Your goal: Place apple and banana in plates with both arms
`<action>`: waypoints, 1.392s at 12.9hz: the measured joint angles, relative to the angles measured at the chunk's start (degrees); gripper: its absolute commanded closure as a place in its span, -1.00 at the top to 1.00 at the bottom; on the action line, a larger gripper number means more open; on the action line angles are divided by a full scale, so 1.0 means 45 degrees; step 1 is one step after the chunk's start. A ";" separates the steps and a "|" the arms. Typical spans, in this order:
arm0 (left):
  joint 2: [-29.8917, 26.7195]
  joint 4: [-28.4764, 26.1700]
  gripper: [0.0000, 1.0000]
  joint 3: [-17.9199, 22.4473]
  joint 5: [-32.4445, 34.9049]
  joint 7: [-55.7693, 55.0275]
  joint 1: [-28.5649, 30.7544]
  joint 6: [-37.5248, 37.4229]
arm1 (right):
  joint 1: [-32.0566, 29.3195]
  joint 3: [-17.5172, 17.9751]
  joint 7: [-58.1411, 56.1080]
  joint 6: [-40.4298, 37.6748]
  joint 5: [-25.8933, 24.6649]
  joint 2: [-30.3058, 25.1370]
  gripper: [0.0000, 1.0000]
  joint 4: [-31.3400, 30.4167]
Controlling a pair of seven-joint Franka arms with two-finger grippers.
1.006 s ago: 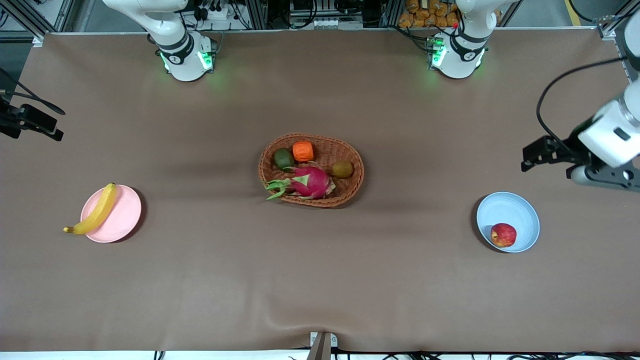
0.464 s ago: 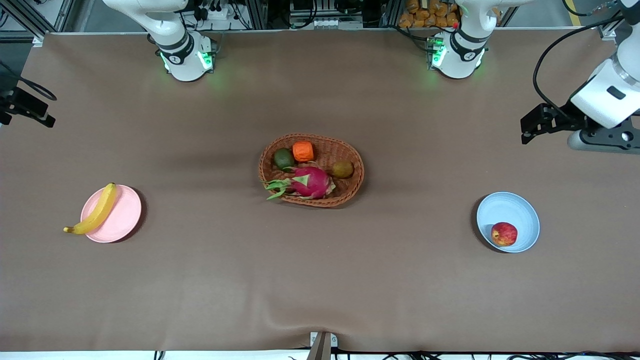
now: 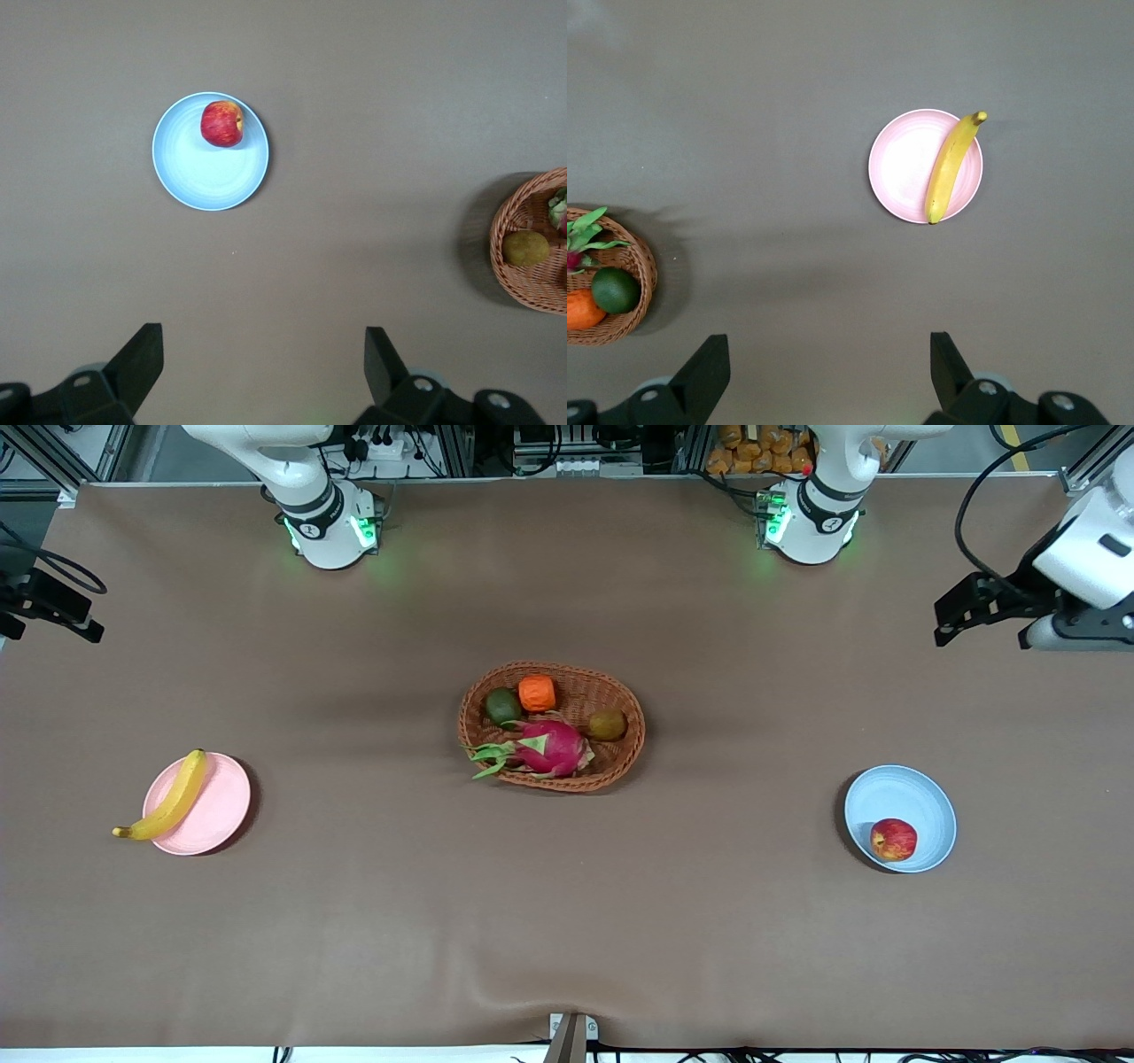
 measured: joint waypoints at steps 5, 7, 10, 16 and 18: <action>-0.0379 -0.0181 1.00 0.0056 -0.0002 0.0001 0.0317 -0.0271 | 0.0000 0.0002 0.0008 -0.0002 -0.0001 0.0056 1.00 -0.0002; -0.0365 -0.0124 1.00 0.0039 -0.0002 0.0016 0.0588 -0.0250 | 0.0000 0.0002 0.0007 0.0000 -0.0001 0.0104 1.00 -0.0002; -0.0362 -0.0037 1.00 -0.0578 -0.0003 0.0019 0.1134 -0.0281 | 0.0000 0.0002 0.0006 0.0006 -0.0001 0.0107 1.00 -0.0002; -0.0361 -0.0001 1.00 -0.0771 -0.0003 0.0005 0.1219 -0.0658 | -0.0007 -0.0020 0.0004 0.0018 -0.0013 0.0107 1.00 -0.0001; -0.0361 0.0017 1.00 -0.0771 -0.0002 0.0004 0.1228 -0.0788 | -0.0013 -0.0036 0.0004 0.0018 -0.0013 0.0107 1.00 -0.0001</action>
